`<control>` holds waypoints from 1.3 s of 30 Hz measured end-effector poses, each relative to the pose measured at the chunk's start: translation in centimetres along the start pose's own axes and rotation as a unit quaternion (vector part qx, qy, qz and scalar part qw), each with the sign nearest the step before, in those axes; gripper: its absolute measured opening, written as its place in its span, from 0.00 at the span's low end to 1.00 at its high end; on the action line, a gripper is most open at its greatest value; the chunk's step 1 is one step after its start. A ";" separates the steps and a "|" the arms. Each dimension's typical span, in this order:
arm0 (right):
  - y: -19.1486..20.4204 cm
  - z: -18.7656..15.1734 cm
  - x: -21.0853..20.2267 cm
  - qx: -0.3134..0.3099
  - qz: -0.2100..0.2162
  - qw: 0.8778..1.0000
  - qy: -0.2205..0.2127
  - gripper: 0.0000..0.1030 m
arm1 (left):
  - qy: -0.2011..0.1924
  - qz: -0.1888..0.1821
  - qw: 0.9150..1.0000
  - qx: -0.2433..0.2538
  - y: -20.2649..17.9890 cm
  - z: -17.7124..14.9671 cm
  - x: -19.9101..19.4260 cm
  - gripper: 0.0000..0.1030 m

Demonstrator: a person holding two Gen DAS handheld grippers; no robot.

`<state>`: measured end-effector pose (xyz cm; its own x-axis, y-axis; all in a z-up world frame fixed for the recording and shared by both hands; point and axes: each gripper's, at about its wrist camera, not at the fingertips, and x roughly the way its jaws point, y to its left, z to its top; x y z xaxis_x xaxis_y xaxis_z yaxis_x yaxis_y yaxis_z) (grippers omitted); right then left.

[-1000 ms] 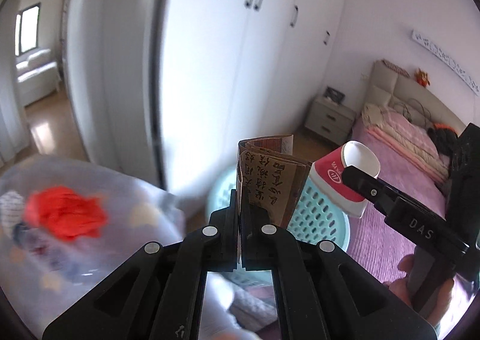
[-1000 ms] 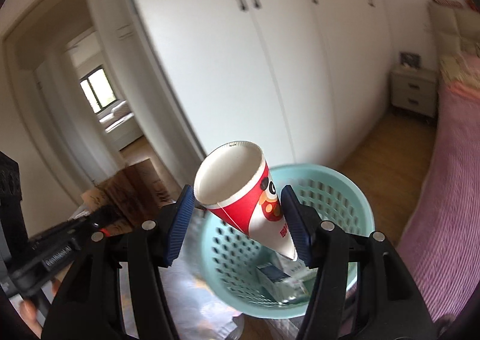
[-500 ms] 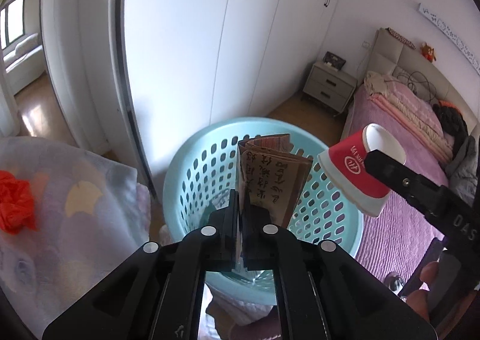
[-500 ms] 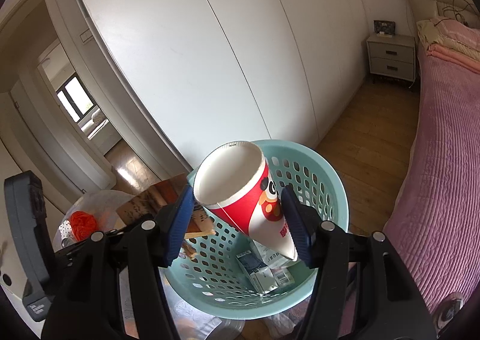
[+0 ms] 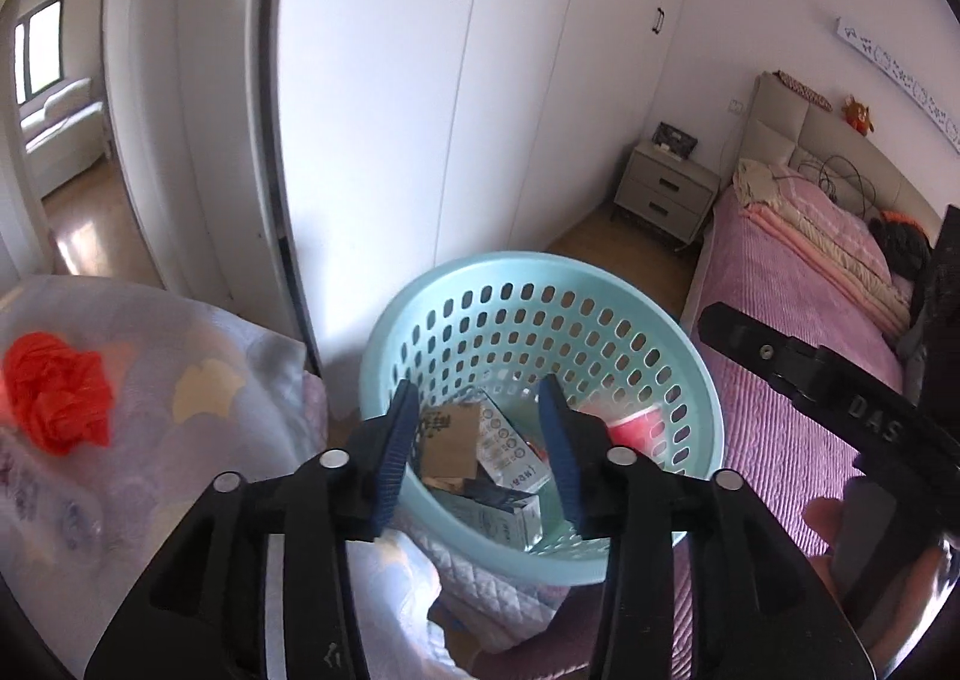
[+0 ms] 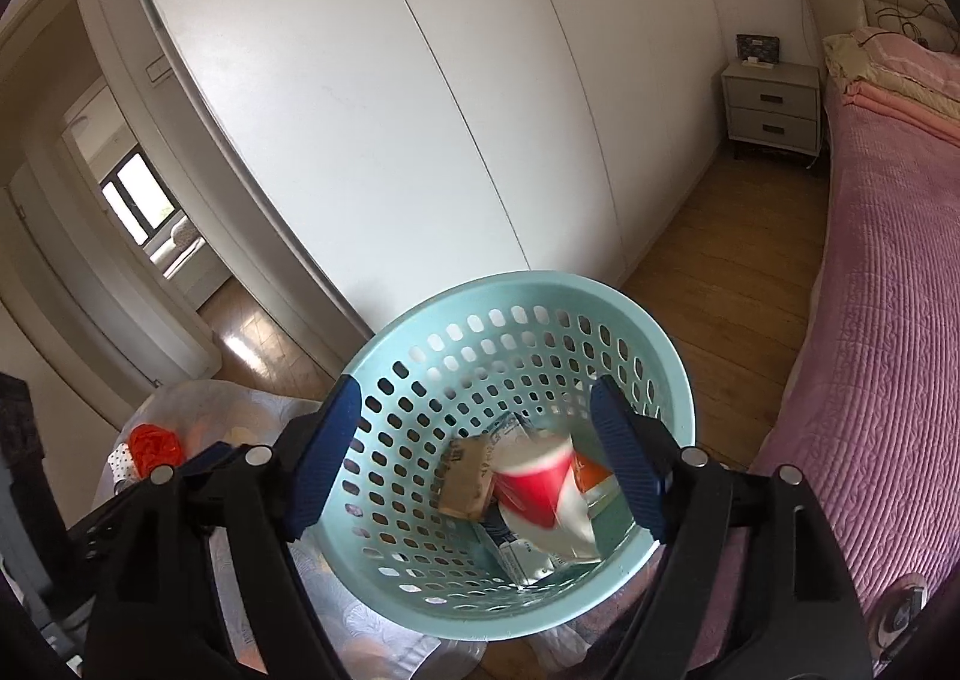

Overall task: Collect trash
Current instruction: 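Carry the packet and cup over the teal basket and open both tools, then grasp the red-blue cigarette box with the left tool while the right tool grasps the green packet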

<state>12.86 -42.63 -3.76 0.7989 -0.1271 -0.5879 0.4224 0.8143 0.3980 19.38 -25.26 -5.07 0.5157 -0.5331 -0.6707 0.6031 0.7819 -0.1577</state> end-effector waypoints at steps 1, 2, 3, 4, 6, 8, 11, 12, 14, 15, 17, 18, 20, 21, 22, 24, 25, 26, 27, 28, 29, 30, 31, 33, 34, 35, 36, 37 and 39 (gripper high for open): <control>0.1 -0.1 -0.1 0.000 0.000 1.000 -0.001 0.73 | -0.004 0.000 1.000 -0.002 0.1 0.0 -0.5 0.43; 0.2 -0.1 -0.4 0.000 0.000 1.000 -0.002 0.73 | -0.009 -0.001 1.000 -0.005 0.3 -0.2 -1.1 0.44; 0.3 -0.1 -0.7 -0.001 0.003 1.000 -0.004 0.73 | -0.013 -0.002 1.000 -0.007 0.5 -0.3 -1.7 0.45; 0.5 -0.2 -0.9 -0.003 0.007 1.000 -0.006 0.73 | -0.019 -0.004 1.000 -0.011 0.7 -0.5 -2.4 0.45; 1.3 -0.2 -1.7 -0.013 0.014 1.000 -0.012 0.73 | -0.030 -0.006 0.999 -0.021 1.3 -0.9 -3.8 0.49; 2.5 -0.4 -2.5 -0.030 0.024 0.999 -0.020 0.73 | -0.045 -0.005 0.998 -0.033 2.1 -1.4 -5.7 0.51; 4.4 -0.7 -3.7 -0.052 0.043 0.997 -0.031 0.72 | -0.065 0.005 0.997 -0.045 3.2 -2.0 -8.5 0.55; 5.1 -0.7 -4.1 -0.058 0.049 0.997 -0.033 0.72 | -0.072 0.009 0.996 -0.048 3.6 -2.1 -9.4 0.55; 6.5 -1.0 -4.6 -0.073 0.063 0.995 -0.036 0.72 | -0.088 0.030 0.994 -0.056 4.7 -2.9 -11.6 0.55; 7.6 -1.4 -4.9 -0.083 0.073 0.993 -0.037 0.72 | -0.094 0.038 0.993 -0.059 5.2 -3.3 -12.6 0.55; 9.3 -2.1 -5.1 -0.099 0.090 0.990 -0.035 0.72 | -0.102 0.055 0.991 -0.073 6.6 -4.4 -14.7 0.55; 10.4 -2.6 -5.2 -0.108 0.101 0.989 -0.031 0.72 | -0.104 0.063 0.989 -0.080 7.3 -5.0 -15.6 0.55; 12.3 -3.5 -5.2 -0.126 0.120 0.984 -0.025 0.68 | -0.109 0.085 0.986 -0.094 9.1 -6.4 -17.8 0.55; 13.5 -4.3 -5.3 -0.141 0.132 0.981 -0.022 0.68 | -0.110 0.095 0.984 -0.099 9.9 -7.0 -18.7 0.55; 14.6 -4.9 -5.3 -0.153 0.139 0.978 -0.018 0.67 | -0.112 0.113 0.981 -0.109 11.0 -8.0 -20.0 0.55; 16.7 -6.2 -5.4 -0.173 0.151 0.973 -0.012 0.66 | -0.115 0.131 0.977 -0.123 12.5 -9.3 -21.9 0.55; 17.6 -6.8 -5.4 -0.182 0.158 0.970 -0.009 0.65 | -0.114 0.144 0.974 -0.132 13.4 -10.1 -22.8 0.55; 18.8 -7.6 -5.4 -0.191 0.169 0.967 -0.002 0.64 | -0.113 0.160 0.971 -0.141 14.4 -10.8 -23.8 0.55; 19.5 -8.1 -5.5 -0.196 0.175 0.965 0.002 0.64 | -0.111 0.173 0.967 -0.150 15.4 -11.7 -24.8 0.55; 20.4 -8.8 -5.5 -0.203 0.182 0.962 0.006 0.64 | -0.110 0.180 0.965 -0.156 16.0 -12.2 -25.4 0.55; 21.2 -9.5 -5.5 -0.210 0.187 0.960 0.011 0.64 | -0.108 0.190 0.961 -0.167 17.1 -13.0 -26.4 0.55; 22.1 -10.5 -5.6 -0.219 0.194 0.956 0.018 0.63 | -0.106 0.197 0.959 -0.174 17.8 -13.7 -27.1 0.55; 22.7 -11.1 -5.6 -0.225 0.199 0.954 0.022 0.63 | -0.103 0.202 0.957 -0.182 18.7 -14.4 -27.7 0.55; 24.1 -12.7 -5.7 -0.240 0.206 0.948 0.033 0.63 | -0.090 0.214 0.953 -0.196 20.3 -16.1 -28.5 0.55; 24.7 -13.4 -5.6 -0.247 0.209 0.945 0.039 0.63 | -0.083 0.217 0.952 -0.199 21.0 -16.6 -28.5 0.55; 25.2 -13.9 -5.5 -0.252 0.212 0.943 0.045 0.63 | -0.075 0.222 0.951 -0.204 21.7 -17.5 -28.7 0.55; 25.6 -14.3 -5.5 -0.254 0.214 0.942 0.050 0.63 | -0.068 0.223 0.950 -0.209 22.2 -18.2 -28.6 0.55; 26.0 -14.8 -5.4 -0.255 0.218 0.940 0.057 0.63 | -0.060 0.222 0.949 -0.215 22.6 -18.9 -28.5 0.55; 26.8 -15.7 -5.0 -0.258 0.228 0.936 0.074 0.63 | -0.048 0.212 0.949 -0.230 23.5 -20.1 -28.0 0.55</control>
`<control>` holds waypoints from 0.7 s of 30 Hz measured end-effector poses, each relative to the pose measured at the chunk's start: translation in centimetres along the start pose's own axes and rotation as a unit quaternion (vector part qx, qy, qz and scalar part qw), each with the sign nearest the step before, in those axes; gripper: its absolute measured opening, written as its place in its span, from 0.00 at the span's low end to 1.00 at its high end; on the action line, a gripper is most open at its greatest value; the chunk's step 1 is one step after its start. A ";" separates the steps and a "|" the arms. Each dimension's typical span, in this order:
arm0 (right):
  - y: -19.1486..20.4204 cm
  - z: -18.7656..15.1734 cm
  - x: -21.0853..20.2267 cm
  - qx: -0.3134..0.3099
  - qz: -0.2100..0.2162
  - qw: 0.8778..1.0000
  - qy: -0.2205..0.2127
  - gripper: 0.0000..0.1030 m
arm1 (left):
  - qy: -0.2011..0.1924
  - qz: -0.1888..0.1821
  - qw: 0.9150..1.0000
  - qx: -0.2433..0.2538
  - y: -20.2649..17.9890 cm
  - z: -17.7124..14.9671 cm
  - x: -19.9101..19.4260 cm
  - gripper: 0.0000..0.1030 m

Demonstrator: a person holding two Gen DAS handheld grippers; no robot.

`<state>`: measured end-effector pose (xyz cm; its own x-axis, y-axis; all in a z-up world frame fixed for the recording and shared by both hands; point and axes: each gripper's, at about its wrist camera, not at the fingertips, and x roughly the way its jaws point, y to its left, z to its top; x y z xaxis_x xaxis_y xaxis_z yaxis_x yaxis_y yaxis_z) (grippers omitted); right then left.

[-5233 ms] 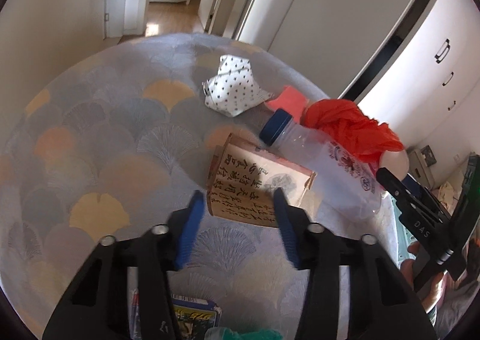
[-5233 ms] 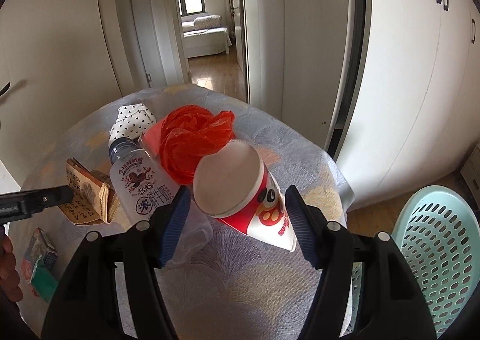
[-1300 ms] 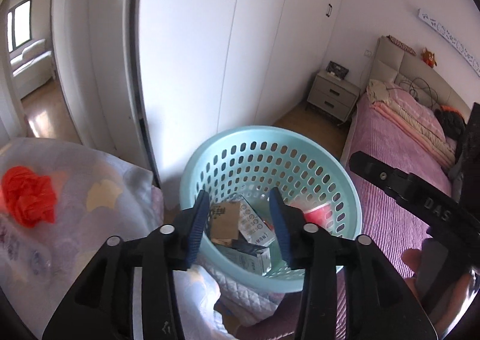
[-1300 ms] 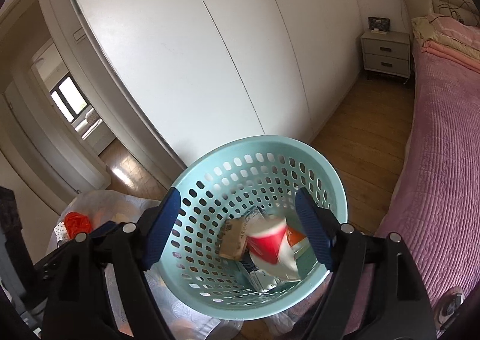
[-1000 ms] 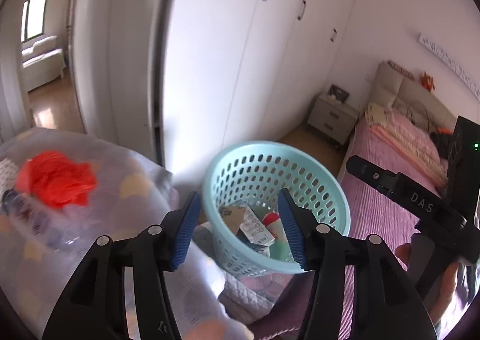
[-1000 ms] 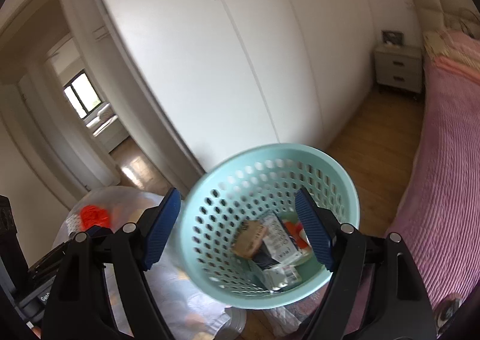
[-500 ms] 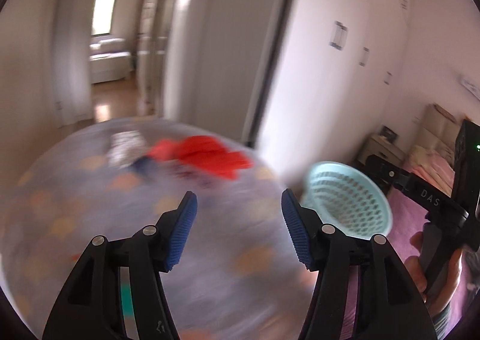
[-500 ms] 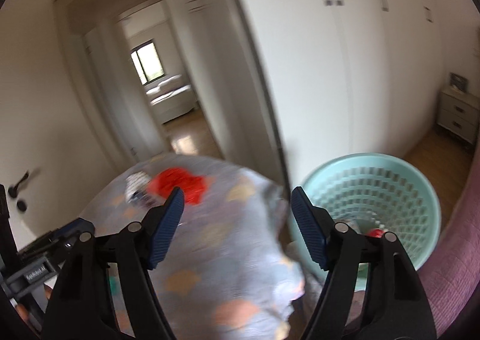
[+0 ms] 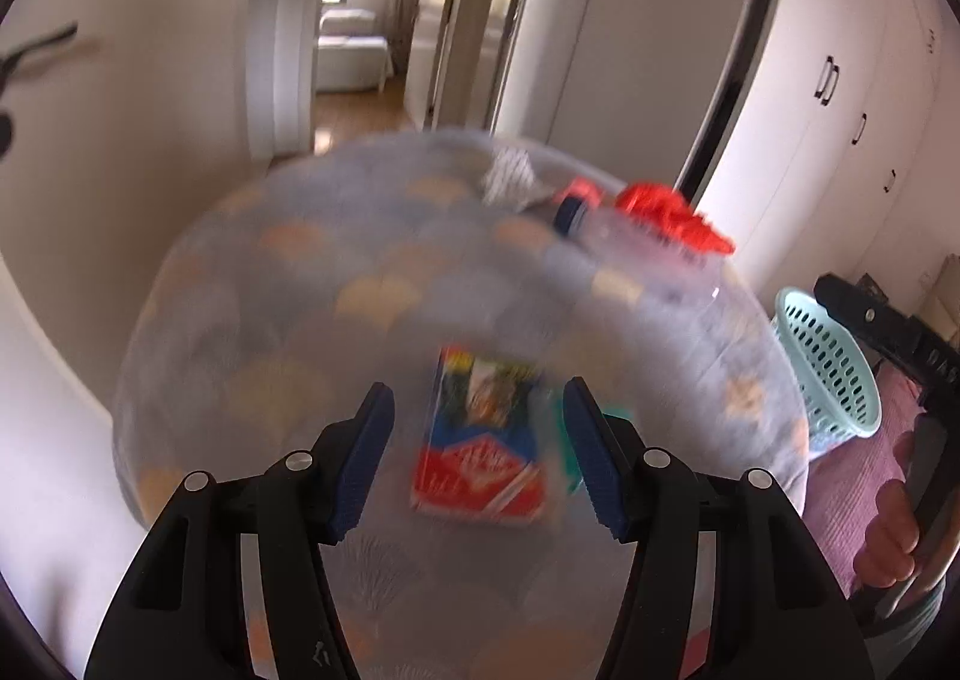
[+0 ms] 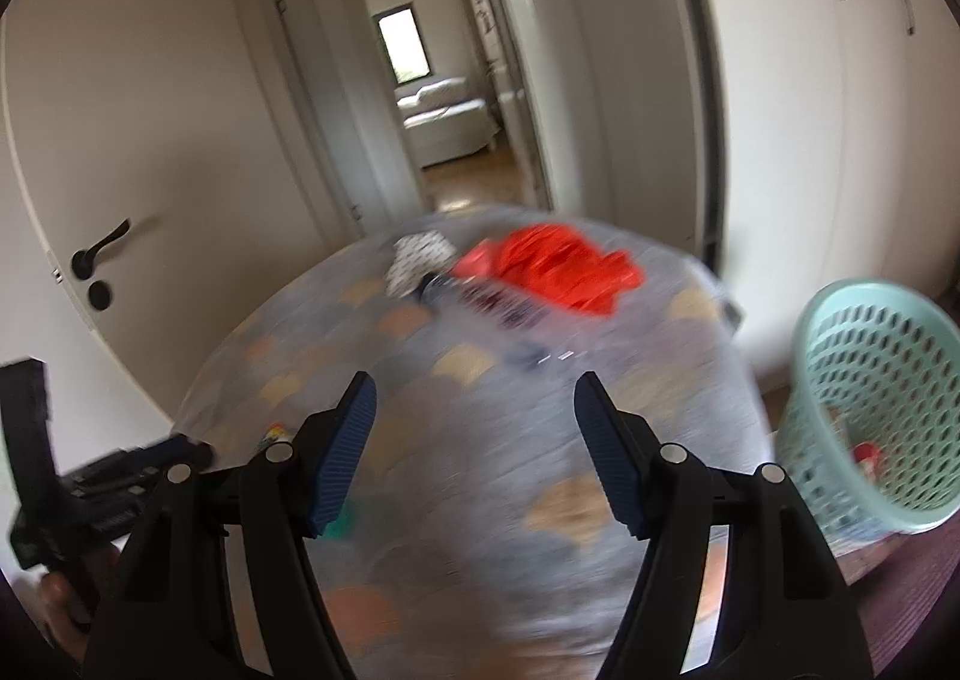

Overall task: Collect trash
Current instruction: 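Grasp the red-blue cigarette box with the left tool while the right tool grasps the green packet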

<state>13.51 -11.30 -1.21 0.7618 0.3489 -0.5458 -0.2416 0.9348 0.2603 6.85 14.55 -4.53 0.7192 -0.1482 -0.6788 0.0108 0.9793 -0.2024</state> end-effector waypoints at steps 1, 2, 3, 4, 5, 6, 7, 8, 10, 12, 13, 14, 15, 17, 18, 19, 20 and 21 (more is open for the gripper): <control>0.5 -0.2 0.4 -0.002 0.001 1.000 0.005 0.62 | 0.004 -0.001 1.000 -0.002 0.1 -0.3 0.2 0.55; 0.9 -0.4 0.6 -0.006 0.000 1.000 0.009 0.62 | 0.009 0.000 1.000 -0.002 0.4 -0.7 0.5 0.55; 1.5 -0.8 0.8 -0.010 0.000 1.000 0.013 0.62 | 0.013 0.003 1.000 -0.001 0.5 -1.0 0.8 0.55; 1.7 -1.0 0.9 -0.012 0.000 1.000 0.015 0.62 | 0.015 0.009 1.000 0.002 0.6 -1.2 1.1 0.55; 2.1 -1.2 0.9 -0.014 0.001 1.000 0.017 0.62 | 0.018 0.016 1.000 0.005 0.6 -1.4 1.6 0.55; 2.4 -1.4 0.8 -0.015 0.001 1.000 0.019 0.62 | 0.022 0.019 1.000 0.007 0.7 -1.6 1.9 0.55; 2.5 -1.5 0.8 -0.016 0.000 1.000 0.019 0.62 | 0.028 0.017 0.999 0.010 0.7 -1.9 2.2 0.55; 2.5 -1.5 0.9 -0.016 -0.001 1.000 0.021 0.62 | 0.033 0.014 0.999 0.011 0.9 -2.2 2.5 0.55; 2.5 -1.6 1.1 -0.014 -0.002 1.000 0.023 0.62 | 0.040 0.011 0.999 0.013 0.8 -2.5 2.9 0.55; 2.3 -1.6 1.2 -0.011 0.000 1.000 0.025 0.62 | 0.047 0.007 0.999 0.019 0.4 -2.8 3.4 0.55; 2.2 -1.6 1.3 -0.010 0.000 1.000 0.027 0.62 | 0.047 0.006 0.999 0.021 0.2 -2.9 3.6 0.55; 2.2 -1.6 1.3 -0.010 -0.001 1.000 0.029 0.62 | 0.046 0.004 0.999 0.023 0.0 -3.0 3.7 0.58; 2.1 -1.6 1.5 -0.010 -0.003 0.999 0.031 0.62 | 0.047 0.002 0.999 0.024 -0.2 -3.0 3.7 0.59; 2.1 -1.6 1.7 -0.009 -0.004 0.999 0.034 0.62 | 0.052 -0.003 0.998 0.023 -0.6 -2.9 3.9 0.61; 2.1 -1.7 1.8 -0.008 -0.003 0.999 0.036 0.62 | 0.054 -0.002 0.998 0.026 -0.8 -2.9 4.1 0.61; 2.1 -1.8 1.9 -0.007 -0.001 0.999 0.037 0.62 | 0.058 0.001 0.998 0.031 -1.1 -3.0 4.3 0.61; 2.2 -1.8 2.0 -0.008 0.001 0.999 0.039 0.62 | 0.060 0.009 0.998 0.037 -1.3 -3.1 4.6 0.61; 2.3 -2.0 2.2 -0.009 0.005 0.999 0.043 0.62 | 0.059 0.015 0.997 0.042 -1.6 -3.2 4.7 0.61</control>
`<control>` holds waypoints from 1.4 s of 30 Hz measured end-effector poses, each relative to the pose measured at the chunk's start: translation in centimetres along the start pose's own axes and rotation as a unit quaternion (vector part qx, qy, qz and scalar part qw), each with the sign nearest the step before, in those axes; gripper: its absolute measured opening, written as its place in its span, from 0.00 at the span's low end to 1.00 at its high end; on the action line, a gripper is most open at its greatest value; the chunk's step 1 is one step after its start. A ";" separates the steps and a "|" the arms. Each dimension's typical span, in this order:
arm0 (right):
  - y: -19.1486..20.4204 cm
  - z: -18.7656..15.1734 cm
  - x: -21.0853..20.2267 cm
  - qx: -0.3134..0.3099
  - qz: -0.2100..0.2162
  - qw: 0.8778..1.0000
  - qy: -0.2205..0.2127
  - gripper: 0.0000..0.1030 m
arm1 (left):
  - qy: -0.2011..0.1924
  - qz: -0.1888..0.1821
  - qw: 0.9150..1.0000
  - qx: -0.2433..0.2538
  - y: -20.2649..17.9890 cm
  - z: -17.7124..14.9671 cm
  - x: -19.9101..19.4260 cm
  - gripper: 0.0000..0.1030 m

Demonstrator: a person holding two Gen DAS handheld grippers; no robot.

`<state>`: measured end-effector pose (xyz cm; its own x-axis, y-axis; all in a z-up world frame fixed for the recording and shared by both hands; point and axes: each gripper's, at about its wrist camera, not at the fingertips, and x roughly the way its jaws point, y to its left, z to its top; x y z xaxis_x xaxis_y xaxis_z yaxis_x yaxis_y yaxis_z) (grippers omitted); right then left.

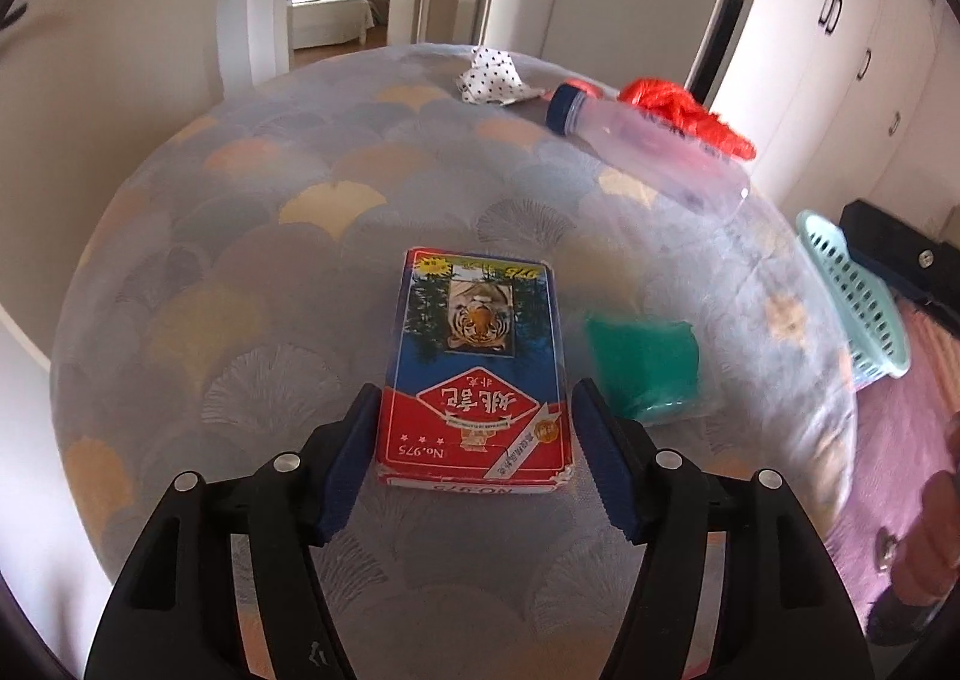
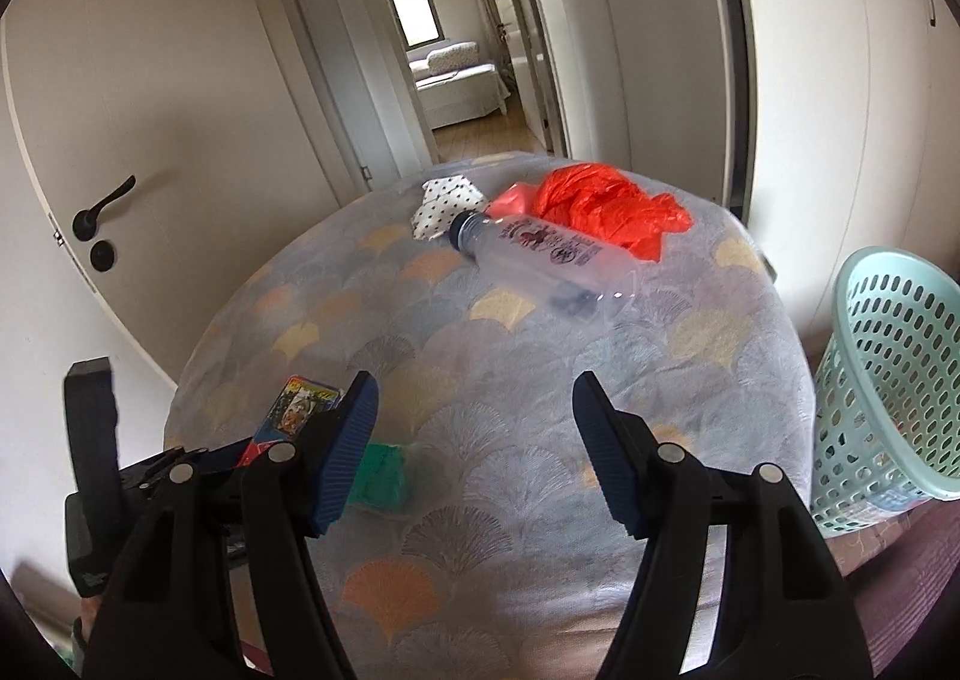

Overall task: Collect trash
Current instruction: 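Grasp the red-blue cigarette box with the left tool while the right tool grasps the green packet, then carry the cigarette box and green packet over the teal basket and open both tools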

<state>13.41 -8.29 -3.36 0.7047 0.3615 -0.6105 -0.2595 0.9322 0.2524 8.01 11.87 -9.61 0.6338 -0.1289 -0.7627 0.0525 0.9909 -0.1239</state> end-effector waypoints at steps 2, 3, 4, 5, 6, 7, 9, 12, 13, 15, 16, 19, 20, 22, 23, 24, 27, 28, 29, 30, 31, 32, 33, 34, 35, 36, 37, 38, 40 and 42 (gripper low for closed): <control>0.4 -0.3 0.6 -0.004 0.005 1.000 0.010 0.62 | -0.003 0.013 1.000 0.010 -0.4 0.0 0.2 0.61; 0.6 -0.5 0.8 -0.007 0.006 1.000 0.014 0.62 | -0.005 0.017 1.000 0.012 -0.5 0.0 0.3 0.60; 0.8 -0.6 1.1 -0.009 0.007 1.000 0.018 0.62 | -0.006 0.021 1.000 0.013 -0.5 0.0 0.2 0.57; 1.2 -0.8 1.4 -0.013 0.010 1.000 0.024 0.62 | -0.009 0.027 1.000 0.012 -0.4 0.0 0.2 0.57; 1.4 -1.0 1.6 -0.015 0.012 0.999 0.027 0.62 | -0.012 0.029 0.999 0.009 -0.3 0.1 0.1 0.56; 1.7 -1.2 1.7 -0.017 0.013 0.999 0.030 0.62 | -0.015 0.030 0.999 0.002 0.0 0.0 -0.1 0.56; 2.3 -1.7 2.2 -0.023 0.019 0.999 0.040 0.62 | -0.023 0.029 0.999 -0.016 1.2 -0.1 -0.8 0.56; 3.3 -2.5 3.3 -0.026 0.028 0.998 0.058 0.62 | -0.035 0.031 0.998 -0.038 2.6 0.0 -1.8 0.56; 3.6 -2.8 3.7 -0.028 0.029 0.997 0.062 0.62 | -0.039 0.035 0.998 -0.042 3.1 0.0 -2.1 0.56; 4.3 -3.4 4.5 -0.033 0.029 0.996 0.072 0.62 | -0.047 0.039 0.997 -0.049 3.7 0.0 -2.7 0.56; 4.6 -3.7 4.9 -0.034 0.028 0.996 0.076 0.63 | -0.051 0.040 0.996 -0.055 4.2 0.0 -3.0 0.56; 5.3 -4.3 6.1 -0.034 0.025 0.995 0.091 0.64 | -0.056 0.041 0.995 -0.066 4.9 0.0 -3.5 0.56; 5.3 -4.4 6.4 -0.033 0.026 0.995 0.094 0.64 | -0.058 0.040 0.995 -0.068 5.1 0.0 -3.6 0.56; 5.6 -4.5 6.8 -0.029 0.028 0.994 0.099 0.67 | -0.062 0.038 0.995 -0.071 5.3 0.0 -3.8 0.56; 5.8 -4.5 6.9 -0.029 0.028 0.994 0.100 0.67 | -0.064 0.038 0.995 -0.074 5.3 0.0 -3.8 0.56; 6.2 -4.5 7.2 -0.032 0.025 0.994 0.100 0.67 | -0.065 0.036 0.994 -0.075 5.2 0.0 -3.8 0.56; 6.7 -4.6 7.7 -0.039 0.013 0.994 0.102 0.67 | -0.069 0.031 0.994 -0.076 5.1 0.1 -3.9 0.56; 6.8 -4.7 7.8 -0.042 0.011 0.994 0.104 0.66 | -0.070 0.031 0.994 -0.074 5.0 0.2 -3.9 0.56; 7.0 -4.7 7.9 -0.045 0.006 0.994 0.104 0.64 | -0.071 0.031 0.994 -0.073 5.0 0.2 -3.9 0.56; 7.2 -4.8 8.0 -0.050 -0.001 0.993 0.103 0.55 | -0.071 0.031 0.994 -0.072 4.9 0.2 -3.9 0.56; 7.3 -4.8 8.1 -0.057 -0.005 0.993 0.103 0.49 | -0.071 0.029 0.994 -0.072 4.8 0.3 -3.9 0.56; 7.4 -4.8 8.0 -0.061 -0.006 0.993 0.101 0.48 | -0.072 0.027 0.995 -0.071 4.7 0.3 -4.0 0.56; 7.4 -4.7 7.9 -0.061 -0.006 0.993 0.099 0.47 | -0.073 0.026 0.995 -0.070 4.6 0.3 -4.1 0.56; 7.2 -4.7 7.7 -0.060 -0.006 0.993 0.097 0.46 | -0.074 0.024 0.995 -0.068 4.4 0.4 -4.1 0.56; 7.0 -4.5 7.5 -0.058 -0.005 0.994 0.095 0.45 | -0.077 0.022 0.995 -0.065 4.1 0.5 -4.3 0.56; 6.8 -4.3 7.2 -0.055 -0.006 0.994 0.092 0.45 | -0.079 0.020 0.995 -0.063 3.9 0.6 -4.3 0.56; 6.4 -4.2 6.9 -0.053 -0.006 0.995 0.089 0.45 | -0.081 0.018 0.995 -0.060 3.6 0.8 -4.5 0.56; 6.1 -4.0 6.6 -0.049 -0.007 0.995 0.085 0.45 | -0.084 0.016 0.995 -0.055 3.1 1.0 -4.6 0.56; 5.1 -3.3 5.8 -0.039 -0.010 0.996 0.075 0.45 | -0.088 0.012 0.995 -0.045 2.3 1.5 -4.8 0.56; 3.9 -2.5 4.7 -0.028 -0.017 0.998 0.060 0.45 | -0.093 0.004 0.995 -0.034 0.9 2.2 -4.9 0.56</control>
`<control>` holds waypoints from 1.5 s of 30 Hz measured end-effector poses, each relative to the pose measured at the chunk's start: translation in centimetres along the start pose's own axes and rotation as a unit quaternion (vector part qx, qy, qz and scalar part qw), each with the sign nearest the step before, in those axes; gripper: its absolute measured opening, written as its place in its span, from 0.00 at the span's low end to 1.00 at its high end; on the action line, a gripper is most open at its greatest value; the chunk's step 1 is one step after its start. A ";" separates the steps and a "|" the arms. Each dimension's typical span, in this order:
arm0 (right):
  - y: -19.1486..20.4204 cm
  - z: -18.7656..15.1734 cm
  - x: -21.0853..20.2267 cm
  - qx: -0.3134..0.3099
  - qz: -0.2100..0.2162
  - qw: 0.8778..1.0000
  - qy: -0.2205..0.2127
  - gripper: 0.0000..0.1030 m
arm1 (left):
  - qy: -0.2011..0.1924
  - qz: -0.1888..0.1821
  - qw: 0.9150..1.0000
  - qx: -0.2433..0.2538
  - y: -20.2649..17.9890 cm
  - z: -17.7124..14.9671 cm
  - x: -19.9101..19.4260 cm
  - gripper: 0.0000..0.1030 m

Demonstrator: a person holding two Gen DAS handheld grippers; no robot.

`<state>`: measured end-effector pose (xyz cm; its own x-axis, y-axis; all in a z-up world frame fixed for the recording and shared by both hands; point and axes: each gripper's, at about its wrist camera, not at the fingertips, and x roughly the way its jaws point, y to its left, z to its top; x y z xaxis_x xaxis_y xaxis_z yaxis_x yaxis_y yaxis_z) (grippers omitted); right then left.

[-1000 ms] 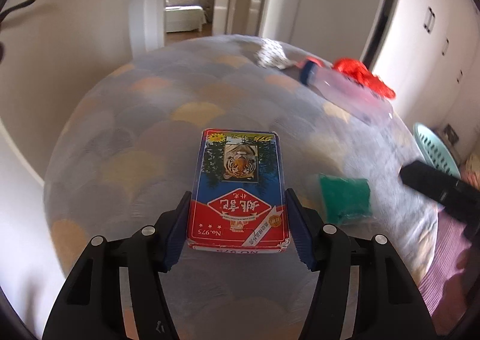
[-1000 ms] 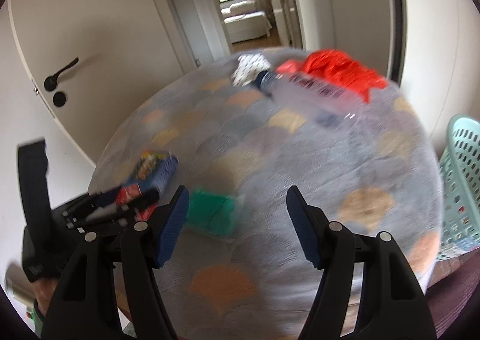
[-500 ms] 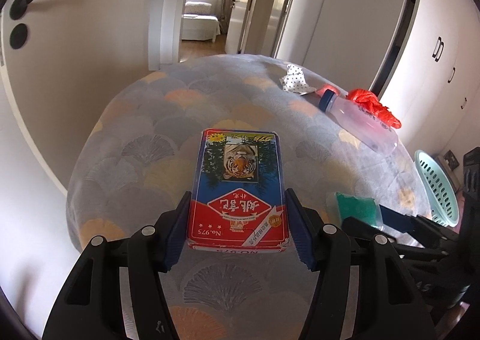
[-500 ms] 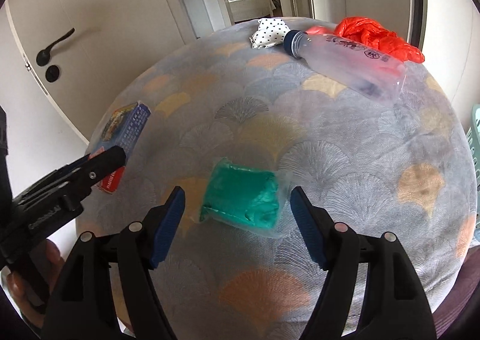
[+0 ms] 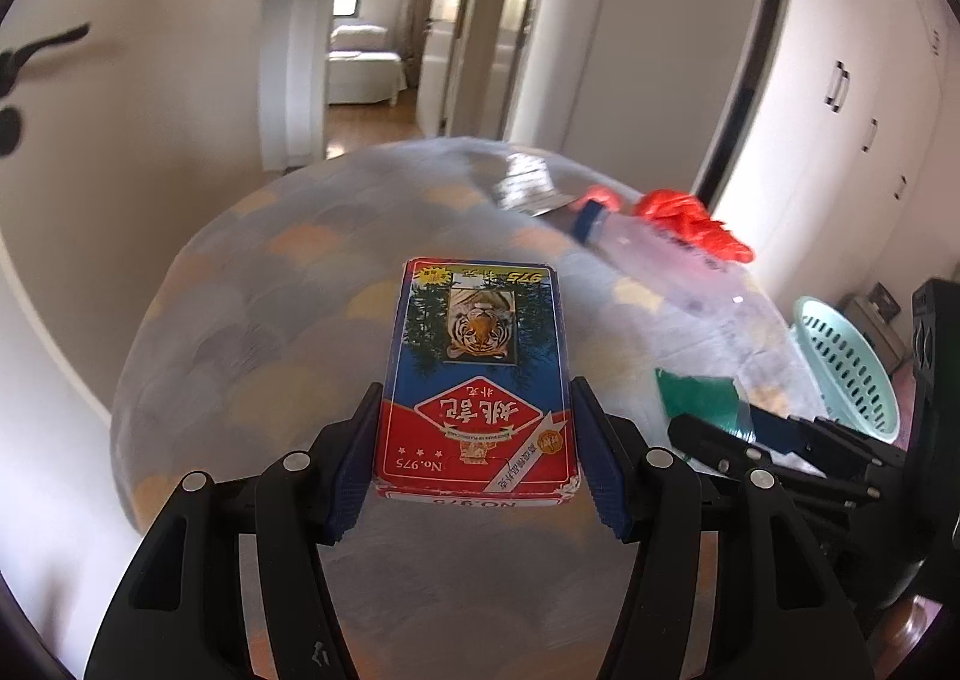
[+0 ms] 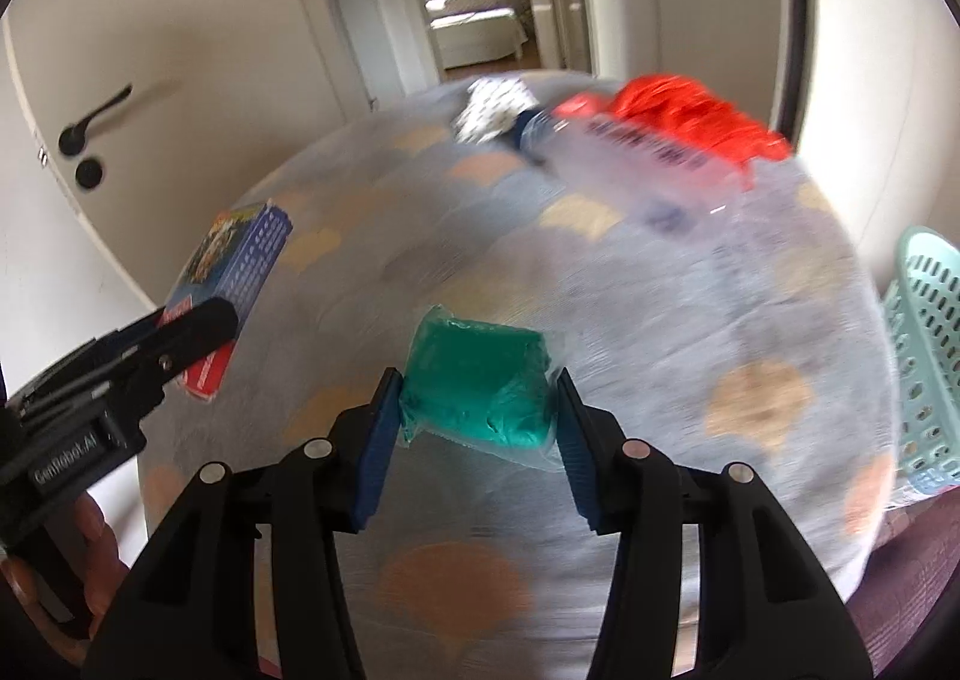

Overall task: Collect trash
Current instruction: 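Carry the cigarette box and green packet over the teal basket and open both tools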

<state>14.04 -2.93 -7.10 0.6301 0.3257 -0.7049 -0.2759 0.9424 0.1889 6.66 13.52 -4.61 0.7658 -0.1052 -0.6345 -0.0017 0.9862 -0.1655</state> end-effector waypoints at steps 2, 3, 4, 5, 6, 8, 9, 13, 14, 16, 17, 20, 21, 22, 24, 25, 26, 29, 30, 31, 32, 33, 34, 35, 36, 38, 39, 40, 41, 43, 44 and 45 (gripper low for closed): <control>-1.5 0.5 -1.2 0.012 -0.006 1.000 -0.013 0.45 | -0.004 -0.009 1.000 0.009 -1.2 0.6 0.0 0.56; -2.0 0.8 -1.6 0.017 -0.009 1.000 -0.018 0.45 | -0.006 -0.015 1.000 0.014 -2.0 0.9 0.1 0.56; -2.7 1.0 -2.2 0.022 -0.013 0.999 -0.024 0.45 | -0.007 -0.019 1.000 0.017 -2.6 1.2 0.1 0.56; -3.6 1.3 -3.1 0.029 -0.020 0.999 -0.035 0.45 | -0.008 -0.027 0.999 0.023 -3.4 1.6 0.2 0.56; -4.3 1.7 -3.5 0.033 -0.025 0.998 -0.042 0.45 | -0.009 -0.032 0.999 0.027 -4.0 1.9 0.2 0.56; -5.6 1.9 -5.0 0.038 -0.041 0.997 -0.057 0.45 | -0.014 -0.042 0.998 0.042 -6.0 2.6 0.4 0.56; -6.5 2.1 -5.9 0.041 -0.055 0.995 -0.068 0.45 | -0.015 -0.046 0.998 0.050 -6.8 2.9 0.5 0.56; -9.8 2.7 -8.4 0.066 -0.087 0.989 -0.098 0.45 | -0.021 -0.073 0.994 0.080 -10.9 4.4 1.1 0.56; -11.0 2.9 -9.2 0.076 -0.095 0.987 -0.106 0.45 | -0.022 -0.082 0.993 0.088 -12.1 4.7 1.3 0.56; -13.0 3.0 -10.4 0.091 -0.105 0.984 -0.116 0.45 | -0.025 -0.095 0.989 0.108 -14.7 5.4 1.7 0.56; -13.8 3.0 -10.9 0.099 -0.111 0.982 -0.121 0.45 | -0.026 -0.099 0.988 0.115 -15.6 5.6 1.8 0.56; -16.7 2.8 -12.9 0.120 -0.138 0.973 -0.138 0.45 | -0.026 -0.125 0.982 0.138 -19.3 6.2 2.5 0.56; -17.8 2.7 -13.5 0.129 -0.148 0.970 -0.143 0.45 | -0.025 -0.133 0.980 0.143 -20.3 6.3 2.8 0.56; -18.9 2.6 -14.0 0.137 -0.155 0.967 -0.147 0.45 | -0.023 -0.142 0.978 0.148 -21.5 6.5 3.1 0.56; -21.2 2.4 -14.9 0.157 -0.168 0.961 -0.152 0.45 | -0.021 -0.160 0.974 0.160 -24.0 6.5 3.8 0.56; -22.3 2.1 -15.3 0.168 -0.175 0.958 -0.154 0.45 | -0.018 -0.168 0.971 0.166 -25.3 6.6 4.1 0.56; -23.8 1.9 -15.7 0.182 -0.182 0.954 -0.155 0.45 | -0.014 -0.179 0.968 0.173 -26.8 6.5 4.6 0.56; -27.1 1.3 -16.2 0.216 -0.200 0.944 -0.152 0.45 | 0.006 -0.206 0.960 0.189 -30.4 6.3 6.3 0.56; -28.1 1.2 -16.1 0.225 -0.204 0.941 -0.150 0.45 | 0.014 -0.215 0.957 0.193 -31.5 6.2 7.0 0.56; -29.1 1.0 -16.1 0.237 -0.208 0.938 -0.146 0.45 | 0.025 -0.224 0.954 0.197 -32.5 6.1 7.7 0.56; -30.3 0.8 -16.0 0.249 -0.211 0.935 -0.142 0.45 | 0.038 -0.231 0.951 0.201 -33.7 5.9 8.6 0.56; -31.0 0.7 -16.0 0.256 -0.213 0.933 -0.139 0.45 | 0.047 -0.236 0.949 0.204 -34.5 5.8 9.3 0.56; -31.7 0.4 -16.1 0.263 -0.214 0.931 -0.137 0.45 | 0.056 -0.241 0.946 0.208 -35.4 5.6 10.0 0.56; -32.3 0.2 -16.1 0.269 -0.217 0.929 -0.135 0.45 | 0.063 -0.242 0.945 0.212 -36.3 5.4 10.9 0.56; -33.2 0.0 -15.9 0.275 -0.224 0.926 -0.130 0.45 | 0.067 -0.242 0.944 0.216 -37.0 5.2 11.5 0.56; -34.0 -0.3 -15.7 0.283 -0.231 0.923 -0.122 0.45 | 0.077 -0.244 0.941 0.222 -38.3 4.8 12.8 0.56; -34.2 -0.4 -15.6 0.285 -0.233 0.922 -0.120 0.45 | 0.083 -0.244 0.940 0.223 -38.8 4.6 13.5 0.57; -34.6 -0.4 -15.4 0.289 -0.235 0.921 -0.116 0.45 | 0.088 -0.244 0.940 0.224 -39.3 4.4 14.2 0.57; -35.1 -0.6 -15.3 0.294 -0.237 0.919 -0.112 0.45 | 0.092 -0.243 0.939 0.224 -39.3 4.4 14.8 0.57; -35.5 -0.7 -14.9 0.297 -0.237 0.919 -0.109 0.45 | 0.098 -0.243 0.938 0.228 -39.7 3.9 15.7 0.57; -35.5 -0.8 -14.8 0.298 -0.238 0.918 -0.107 0.45 | 0.097 -0.241 0.938 0.229 -40.2 3.8 16.0 0.57; -35.7 -0.9 -14.6 0.299 -0.240 0.918 -0.105 0.45 | 0.097 -0.238 0.939 0.229 -40.4 3.7 16.3 0.60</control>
<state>14.06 -41.41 -4.14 0.7181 -0.1893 -0.6697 0.4782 0.8334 0.2771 21.60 -27.56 -5.46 0.4774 -0.5253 -0.7044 0.6223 0.7680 -0.1510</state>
